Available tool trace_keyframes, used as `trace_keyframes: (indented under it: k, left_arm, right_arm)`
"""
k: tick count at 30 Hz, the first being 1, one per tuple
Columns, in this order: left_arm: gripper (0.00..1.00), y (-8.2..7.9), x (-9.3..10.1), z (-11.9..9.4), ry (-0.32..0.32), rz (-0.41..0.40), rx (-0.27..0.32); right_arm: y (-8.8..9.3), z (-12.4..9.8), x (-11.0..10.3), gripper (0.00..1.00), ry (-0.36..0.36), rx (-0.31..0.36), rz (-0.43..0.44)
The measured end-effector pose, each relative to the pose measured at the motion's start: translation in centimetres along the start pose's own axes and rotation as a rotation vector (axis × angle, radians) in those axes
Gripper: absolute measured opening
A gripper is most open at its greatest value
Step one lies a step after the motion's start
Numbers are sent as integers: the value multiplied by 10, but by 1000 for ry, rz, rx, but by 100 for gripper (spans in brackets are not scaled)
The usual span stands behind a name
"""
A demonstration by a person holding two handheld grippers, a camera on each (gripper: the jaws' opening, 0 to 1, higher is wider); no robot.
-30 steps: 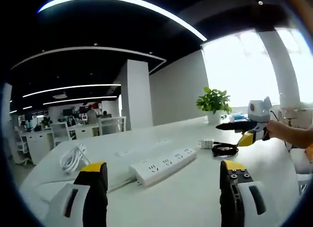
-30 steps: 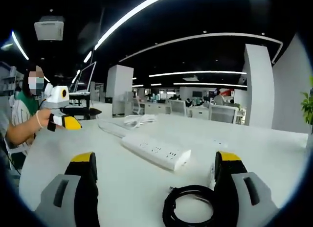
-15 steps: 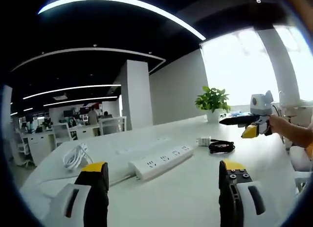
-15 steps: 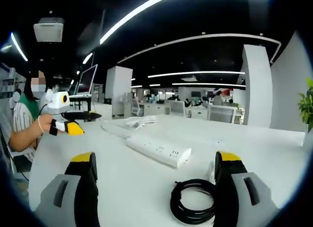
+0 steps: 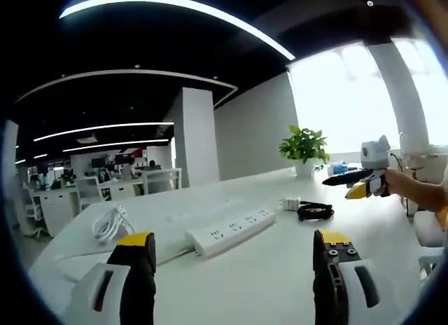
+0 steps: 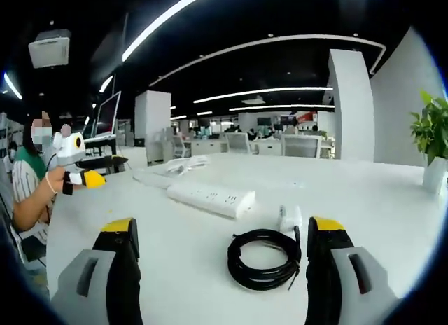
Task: Straighten the power strip on the desk, plug the charger into it
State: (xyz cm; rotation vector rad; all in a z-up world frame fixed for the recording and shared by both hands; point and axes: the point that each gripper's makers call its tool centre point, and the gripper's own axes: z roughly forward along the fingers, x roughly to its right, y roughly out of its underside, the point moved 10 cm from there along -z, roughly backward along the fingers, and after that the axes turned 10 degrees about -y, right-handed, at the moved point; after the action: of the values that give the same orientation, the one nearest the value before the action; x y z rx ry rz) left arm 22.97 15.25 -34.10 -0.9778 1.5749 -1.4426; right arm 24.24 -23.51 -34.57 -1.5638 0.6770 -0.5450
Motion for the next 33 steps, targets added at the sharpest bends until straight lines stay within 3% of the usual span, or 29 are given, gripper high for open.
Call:
trace_keyframes:
  k: [4,13,33]
  left_arm:
    - [95,1,1,1,2,-3,0]
    - [95,10,4,2,12,-23,-16]
    - [94,17,3,2,9,-26,-32]
  right_arm:
    - [-1,-6,9,100,25,60,118]
    - [4,-8,32,100,83,68,208]
    - [10,-5,56,97,181,34,183]
